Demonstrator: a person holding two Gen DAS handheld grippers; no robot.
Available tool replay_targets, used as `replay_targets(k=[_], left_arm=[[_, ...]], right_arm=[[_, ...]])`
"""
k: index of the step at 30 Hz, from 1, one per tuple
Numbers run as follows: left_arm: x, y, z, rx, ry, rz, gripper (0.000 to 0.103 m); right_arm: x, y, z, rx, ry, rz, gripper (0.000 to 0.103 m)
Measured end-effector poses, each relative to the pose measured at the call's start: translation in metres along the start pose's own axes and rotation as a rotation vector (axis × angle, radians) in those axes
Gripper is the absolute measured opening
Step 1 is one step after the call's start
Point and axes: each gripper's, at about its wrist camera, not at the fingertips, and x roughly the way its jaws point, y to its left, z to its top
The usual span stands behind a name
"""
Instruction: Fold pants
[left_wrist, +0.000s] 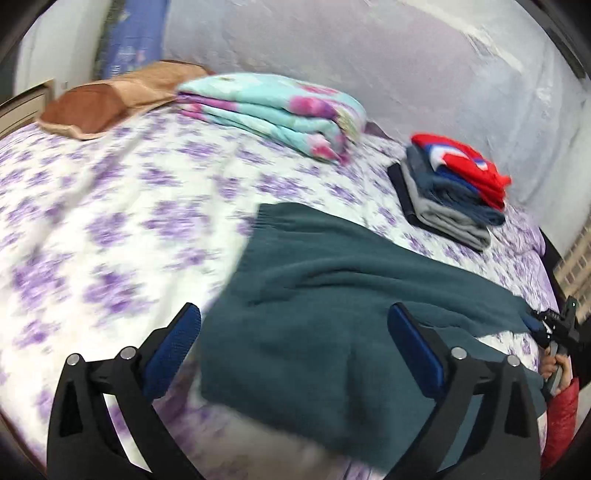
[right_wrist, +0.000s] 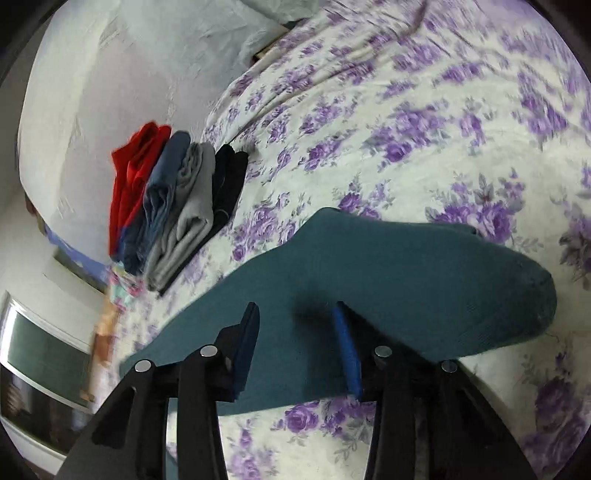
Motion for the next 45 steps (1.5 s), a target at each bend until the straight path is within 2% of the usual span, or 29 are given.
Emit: replay_targets(k=[2, 4, 5, 6, 7, 8, 10, 13, 16, 18, 19, 22, 23, 24, 25, 31, 33, 36, 39, 43, 45], left_arm=[[-0.006, 0.004, -0.008, 0.030, 0.034, 0.022, 0.099], [-0.010, 0.004, -0.015, 0.113, 0.021, 0.143, 0.099], [-0.010, 0.007, -0.017, 0.134, 0.013, 0.228, 0.099], [-0.010, 0.011, -0.016, 0.123, 0.019, 0.236, 0.099], [-0.010, 0.016, -0.013, 0.094, 0.031, 0.206, 0.099], [-0.009, 0.020, -0.006, 0.059, 0.038, 0.138, 0.099], [-0.004, 0.021, 0.010, 0.040, 0.039, 0.053, 0.099], [0.020, 0.012, 0.045, 0.045, 0.018, 0.010, 0.099], [0.066, 0.001, 0.079, -0.013, 0.088, -0.051, 0.099], [0.094, -0.006, 0.088, -0.058, 0.138, -0.080, 0.099], [0.112, -0.008, 0.091, -0.080, 0.173, -0.084, 0.099], [0.148, 0.001, 0.087, -0.129, 0.210, -0.009, 0.099], [0.158, 0.006, 0.081, -0.144, 0.214, -0.008, 0.099], [0.156, 0.005, 0.080, -0.131, 0.178, -0.012, 0.099], [0.153, 0.005, 0.080, -0.132, 0.174, -0.023, 0.099], [0.155, 0.006, 0.080, -0.140, 0.177, -0.032, 0.099], [0.156, 0.007, 0.083, -0.146, 0.172, -0.047, 0.099], [0.150, 0.021, 0.080, -0.204, 0.149, -0.112, 0.099], [0.148, 0.033, 0.079, -0.278, 0.120, -0.186, 0.099], [0.148, 0.030, 0.079, -0.273, 0.115, -0.176, 0.099], [0.149, 0.023, 0.079, -0.241, 0.123, -0.147, 0.099]], right_arm=[[0.004, 0.012, -0.001, -0.069, 0.003, -0.017, 0.067], [0.009, 0.021, -0.003, -0.115, 0.004, -0.047, 0.070], [0.009, 0.024, -0.003, -0.129, 0.003, -0.061, 0.070], [0.009, 0.025, -0.003, -0.132, 0.001, -0.068, 0.070], [0.008, 0.025, -0.003, -0.131, -0.003, -0.070, 0.070], [0.006, 0.025, -0.002, -0.119, -0.016, -0.072, 0.070], [0.001, 0.021, -0.002, -0.100, -0.038, -0.061, 0.070], [-0.006, 0.008, -0.002, -0.042, -0.066, -0.023, 0.070], [-0.005, 0.002, -0.001, -0.009, -0.068, 0.006, 0.070], [-0.005, 0.002, -0.001, -0.008, -0.071, 0.010, 0.071], [-0.005, 0.003, -0.002, -0.011, -0.070, 0.013, 0.072], [-0.002, 0.006, -0.002, -0.032, -0.058, 0.038, 0.083], [-0.001, 0.008, -0.002, -0.042, -0.054, 0.040, 0.088], [0.001, 0.011, -0.003, -0.058, -0.046, 0.046, 0.091], [0.002, 0.013, -0.003, -0.071, -0.040, 0.051, 0.098], [0.004, 0.032, -0.002, -0.131, -0.012, -0.009, 0.100], [-0.002, 0.043, -0.001, -0.154, -0.033, 0.048, 0.100], [-0.003, 0.078, 0.007, -0.250, -0.028, 0.104, 0.100], [0.016, 0.119, 0.015, -0.386, 0.033, 0.122, 0.100], [0.061, 0.169, 0.009, -0.572, 0.130, 0.101, 0.099], [0.085, 0.197, -0.002, -0.710, 0.182, 0.109, 0.089]])
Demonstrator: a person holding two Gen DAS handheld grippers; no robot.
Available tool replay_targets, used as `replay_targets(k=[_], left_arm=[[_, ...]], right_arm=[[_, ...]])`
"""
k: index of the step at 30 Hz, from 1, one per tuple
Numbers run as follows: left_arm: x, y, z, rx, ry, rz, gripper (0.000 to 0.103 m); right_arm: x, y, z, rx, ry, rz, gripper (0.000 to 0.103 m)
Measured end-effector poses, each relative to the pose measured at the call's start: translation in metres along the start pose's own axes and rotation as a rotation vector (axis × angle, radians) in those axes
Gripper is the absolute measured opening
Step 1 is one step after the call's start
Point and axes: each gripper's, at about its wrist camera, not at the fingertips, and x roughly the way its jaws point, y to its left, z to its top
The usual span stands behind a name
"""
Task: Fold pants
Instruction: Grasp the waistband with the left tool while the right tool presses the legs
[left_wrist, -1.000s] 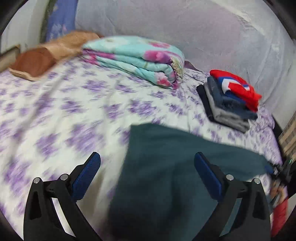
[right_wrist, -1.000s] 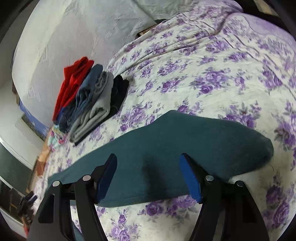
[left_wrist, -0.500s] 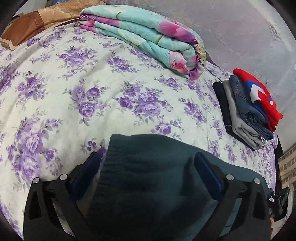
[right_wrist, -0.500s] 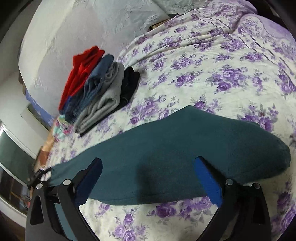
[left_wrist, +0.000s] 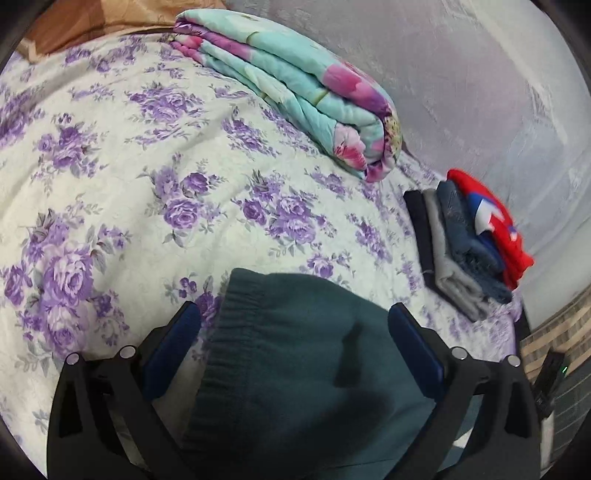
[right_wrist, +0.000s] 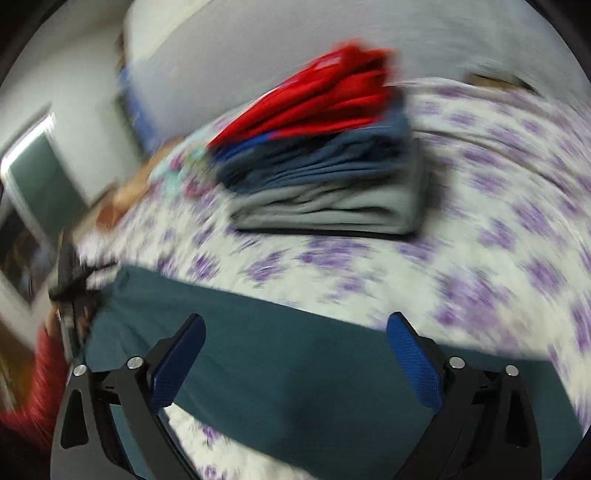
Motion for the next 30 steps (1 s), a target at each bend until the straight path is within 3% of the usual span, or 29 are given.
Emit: replay_targets(k=[2, 5, 11, 15, 20, 24, 27, 30], left_arm=[[0.001, -0.004, -0.001, 0.016, 0.004, 0.021, 0.099], [-0.002, -0.003, -0.005, 0.017, -0.001, 0.017, 0.099], [-0.008, 0.007, -0.007, -0.020, -0.019, -0.045, 0.099], [0.000, -0.002, -0.005, 0.034, 0.030, -0.004, 0.099], [0.000, -0.006, -0.006, 0.043, 0.019, 0.025, 0.099], [0.006, -0.019, -0.007, 0.105, 0.049, 0.110, 0.099], [0.017, -0.036, -0.012, 0.207, 0.106, 0.230, 0.099], [0.025, -0.050, -0.018, 0.292, 0.120, 0.356, 0.099]], right_arm=[[0.021, 0.020, 0.008, -0.127, 0.049, 0.031, 0.077], [0.048, 0.035, 0.013, -0.240, 0.128, 0.063, 0.068], [0.074, 0.021, 0.010, -0.271, 0.190, 0.071, 0.063], [0.078, 0.017, 0.000, -0.280, 0.168, 0.071, 0.063], [0.074, 0.016, -0.005, -0.290, 0.145, 0.051, 0.063], [0.074, 0.020, -0.005, -0.297, 0.146, 0.033, 0.062], [0.072, 0.019, -0.006, -0.301, 0.143, 0.031, 0.059], [0.069, 0.017, -0.007, -0.294, 0.131, 0.035, 0.042]])
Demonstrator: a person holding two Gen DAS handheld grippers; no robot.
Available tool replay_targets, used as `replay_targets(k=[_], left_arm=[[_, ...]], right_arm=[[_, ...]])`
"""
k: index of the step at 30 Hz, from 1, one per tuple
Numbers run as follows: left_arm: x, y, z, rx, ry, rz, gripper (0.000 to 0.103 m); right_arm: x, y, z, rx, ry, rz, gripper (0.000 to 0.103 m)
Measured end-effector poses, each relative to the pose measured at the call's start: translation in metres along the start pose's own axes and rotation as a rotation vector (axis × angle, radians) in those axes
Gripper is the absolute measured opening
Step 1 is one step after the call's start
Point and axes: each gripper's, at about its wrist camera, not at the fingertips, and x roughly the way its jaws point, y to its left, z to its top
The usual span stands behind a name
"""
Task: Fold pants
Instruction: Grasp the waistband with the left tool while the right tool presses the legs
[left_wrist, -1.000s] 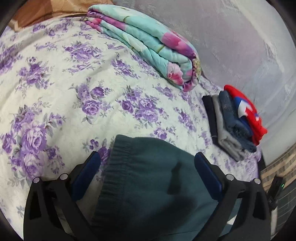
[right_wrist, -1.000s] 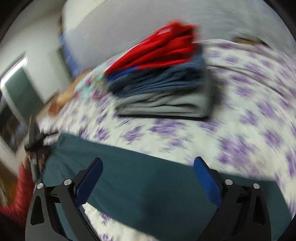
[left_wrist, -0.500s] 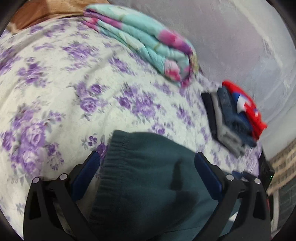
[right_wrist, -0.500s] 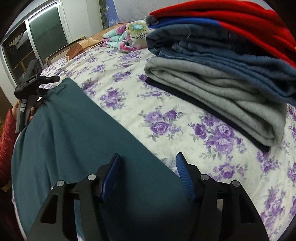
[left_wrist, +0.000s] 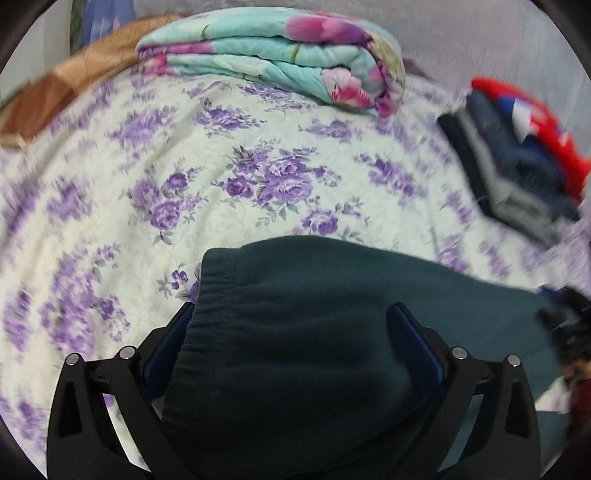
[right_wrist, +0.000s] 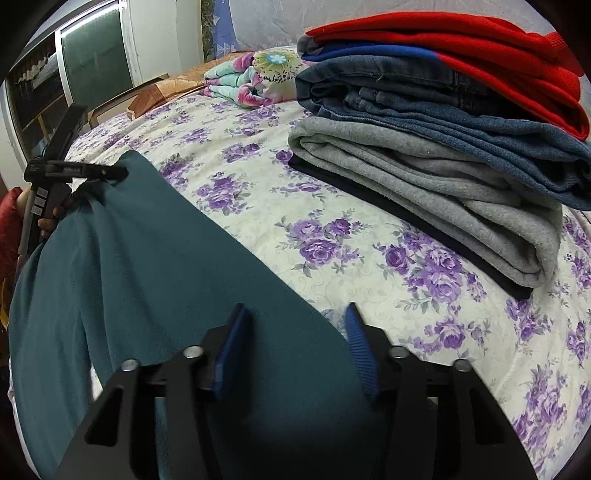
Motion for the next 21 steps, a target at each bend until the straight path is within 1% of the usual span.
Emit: replay_targets(k=[1, 2, 4, 5, 6, 7, 8, 9, 10, 11, 12, 14, 16, 18, 19, 20, 21], left_arm=[[0.000, -0.005, 0.000, 0.025, 0.001, 0.039, 0.099], [-0.001, -0.009, 0.001, 0.054, 0.007, 0.068, 0.099], [0.002, -0.011, 0.003, 0.082, 0.024, 0.078, 0.099], [0.006, -0.006, 0.001, 0.077, 0.026, 0.057, 0.099], [0.008, 0.000, -0.002, 0.048, 0.028, 0.024, 0.099], [0.008, 0.008, -0.005, 0.002, 0.024, -0.013, 0.099], [0.007, 0.015, -0.006, -0.048, 0.023, -0.035, 0.099], [0.007, 0.016, -0.005, -0.059, 0.028, -0.027, 0.099], [0.006, 0.015, -0.008, -0.049, 0.024, -0.021, 0.099], [0.005, 0.015, -0.012, -0.049, -0.005, -0.018, 0.099], [0.006, 0.016, -0.014, -0.050, -0.014, -0.018, 0.099], [0.010, 0.018, -0.011, -0.052, 0.017, -0.038, 0.099], [0.009, 0.024, -0.013, -0.061, 0.009, -0.059, 0.099], [0.005, 0.019, -0.013, -0.048, -0.007, -0.060, 0.099], [0.001, 0.017, -0.013, -0.029, -0.022, -0.051, 0.095], [-0.004, 0.013, -0.012, 0.002, -0.051, -0.041, 0.087], [-0.008, 0.010, -0.010, 0.030, -0.064, -0.038, 0.068]], right_arm=[[-0.002, -0.002, -0.001, 0.008, -0.002, 0.001, 0.038], [-0.003, -0.004, -0.003, 0.016, 0.001, 0.008, 0.037], [-0.004, -0.005, -0.004, 0.022, -0.001, 0.013, 0.037], [-0.003, -0.006, -0.005, 0.025, -0.003, 0.016, 0.037], [-0.002, -0.007, -0.005, 0.028, -0.003, 0.019, 0.037], [-0.002, -0.008, -0.005, 0.034, -0.005, 0.024, 0.037], [-0.002, -0.010, -0.005, 0.045, -0.008, 0.031, 0.037], [-0.002, -0.011, -0.006, 0.056, -0.012, 0.038, 0.037], [-0.002, -0.012, -0.006, 0.064, -0.015, 0.045, 0.037], [-0.002, -0.014, -0.007, 0.071, -0.017, 0.052, 0.037], [-0.003, -0.015, -0.007, 0.076, -0.018, 0.056, 0.037], [-0.002, -0.015, -0.007, 0.080, -0.019, 0.061, 0.037], [-0.003, -0.017, -0.008, 0.087, -0.020, 0.070, 0.037], [-0.002, -0.018, -0.008, 0.097, -0.022, 0.077, 0.037], [-0.002, -0.017, -0.007, 0.098, -0.022, 0.078, 0.036], [-0.003, -0.016, -0.007, 0.095, -0.024, 0.065, 0.031], [-0.004, -0.015, -0.007, 0.092, -0.024, 0.064, 0.028]])
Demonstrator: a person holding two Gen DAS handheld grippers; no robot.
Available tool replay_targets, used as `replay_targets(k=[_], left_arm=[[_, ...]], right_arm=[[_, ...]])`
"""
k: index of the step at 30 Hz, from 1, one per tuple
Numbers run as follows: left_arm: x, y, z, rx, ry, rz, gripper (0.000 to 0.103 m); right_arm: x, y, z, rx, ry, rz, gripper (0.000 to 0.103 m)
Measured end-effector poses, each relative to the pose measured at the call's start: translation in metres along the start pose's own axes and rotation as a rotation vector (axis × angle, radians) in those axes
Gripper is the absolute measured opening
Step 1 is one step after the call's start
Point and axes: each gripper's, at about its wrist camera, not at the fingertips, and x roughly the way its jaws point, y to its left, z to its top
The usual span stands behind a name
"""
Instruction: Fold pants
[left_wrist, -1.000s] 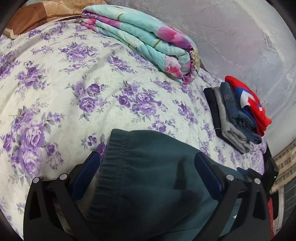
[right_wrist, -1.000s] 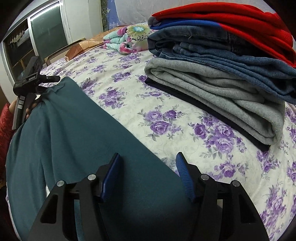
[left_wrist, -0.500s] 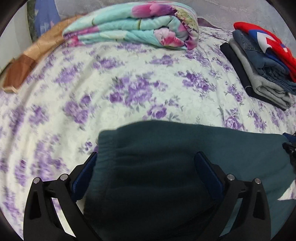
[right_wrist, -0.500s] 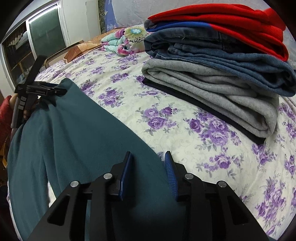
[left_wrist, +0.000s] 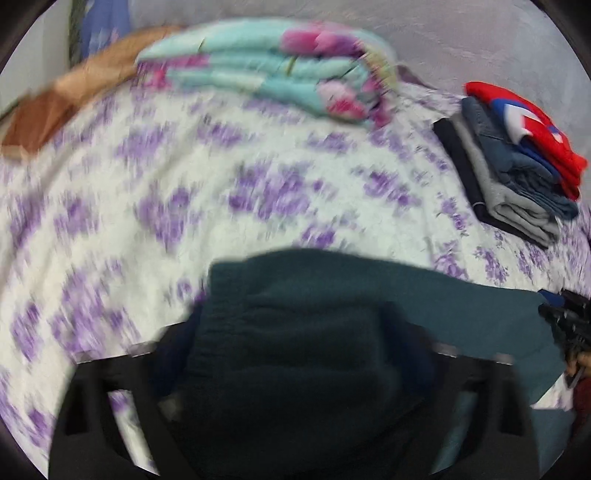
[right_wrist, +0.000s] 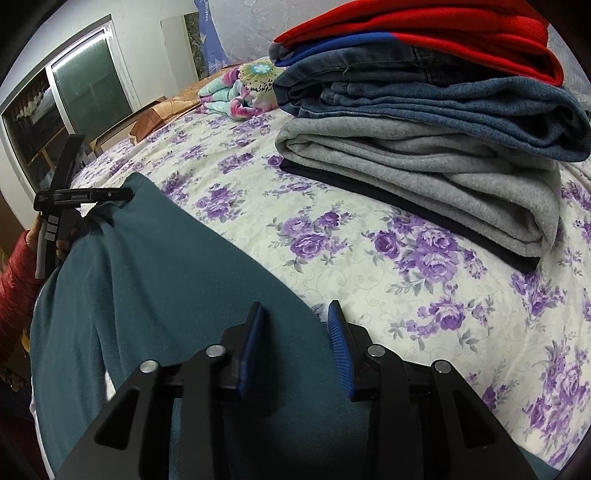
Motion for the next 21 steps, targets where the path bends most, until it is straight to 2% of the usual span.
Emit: replay_targets(k=[1, 2, 3, 5, 9, 13, 16, 21], left_arm=[[-0.002, -0.001, 0.004, 0.023, -0.003, -0.013, 0.054], [-0.003, 0.001, 0.008, 0.029, 0.008, -0.040, 0.045], [-0.001, 0.004, 0.013, 0.018, 0.026, -0.053, 0.035], [0.005, 0.014, 0.021, -0.014, 0.057, -0.094, 0.029], [0.004, 0.024, 0.024, -0.079, 0.059, -0.176, 0.025], [-0.022, 0.023, 0.018, -0.079, -0.002, -0.193, 0.023], [-0.057, 0.025, 0.005, -0.072, -0.064, -0.212, 0.023], [-0.105, 0.041, -0.030, -0.077, -0.129, -0.268, 0.023]], right_arm=[[-0.001, 0.001, 0.000, 0.001, 0.002, 0.011, 0.011], [-0.003, 0.000, 0.000, 0.014, 0.005, 0.032, 0.005], [-0.006, 0.000, 0.001, 0.026, 0.000, 0.035, 0.005], [-0.012, 0.004, 0.001, 0.024, -0.009, 0.024, 0.005], [-0.039, 0.021, 0.002, 0.023, -0.068, 0.002, 0.005], [-0.078, 0.052, -0.006, 0.004, -0.124, -0.034, 0.004], [-0.112, 0.088, -0.024, -0.023, -0.162, -0.058, 0.003], [-0.161, 0.151, -0.081, -0.030, -0.205, -0.073, 0.002]])
